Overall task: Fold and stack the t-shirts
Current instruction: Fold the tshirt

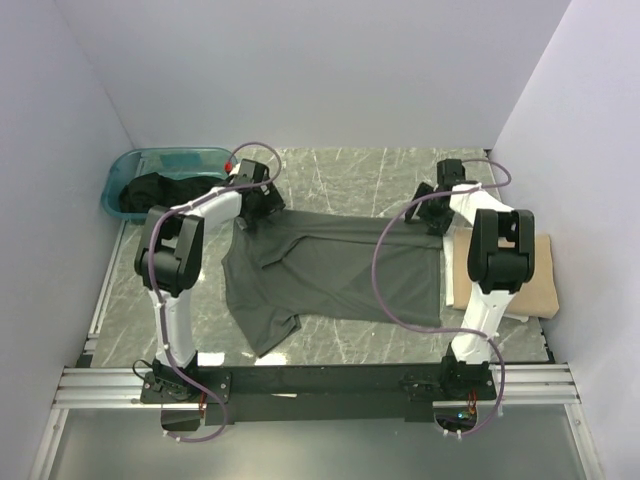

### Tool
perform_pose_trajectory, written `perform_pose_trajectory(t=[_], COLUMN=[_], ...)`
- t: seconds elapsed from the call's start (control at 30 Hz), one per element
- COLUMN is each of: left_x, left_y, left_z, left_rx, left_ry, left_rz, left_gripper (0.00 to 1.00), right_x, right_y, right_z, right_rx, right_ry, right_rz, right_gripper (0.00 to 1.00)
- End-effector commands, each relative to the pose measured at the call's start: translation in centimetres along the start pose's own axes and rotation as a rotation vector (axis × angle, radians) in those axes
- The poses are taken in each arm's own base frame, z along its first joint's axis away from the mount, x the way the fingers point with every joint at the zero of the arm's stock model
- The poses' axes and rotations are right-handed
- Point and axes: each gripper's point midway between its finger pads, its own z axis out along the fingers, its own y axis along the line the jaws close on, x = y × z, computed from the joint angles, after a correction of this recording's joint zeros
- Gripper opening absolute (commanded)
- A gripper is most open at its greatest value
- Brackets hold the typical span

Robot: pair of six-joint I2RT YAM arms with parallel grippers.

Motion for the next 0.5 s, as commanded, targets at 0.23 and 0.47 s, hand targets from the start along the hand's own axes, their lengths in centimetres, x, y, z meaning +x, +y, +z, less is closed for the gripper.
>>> perform_pose_trajectory(t=[0.23, 0.47], left_x=[-1.3, -3.8], left_y=[-2.1, -5.7], left_z=[0.8, -5.0], left_rx=[0.037, 0.108], left_ry=[0.012, -0.078], left_rz=[0.033, 0.068], left_gripper=[0.99, 0.99], right_x=[-4.5, -7.7], right_y=[-0.8, 2.6], right_z=[0.0, -6.3], right_rx=[0.051, -0.035], right_ry=[-0.035, -0.160], right_rz=[-0.030, -0.104], right_gripper=[0.80, 0.80])
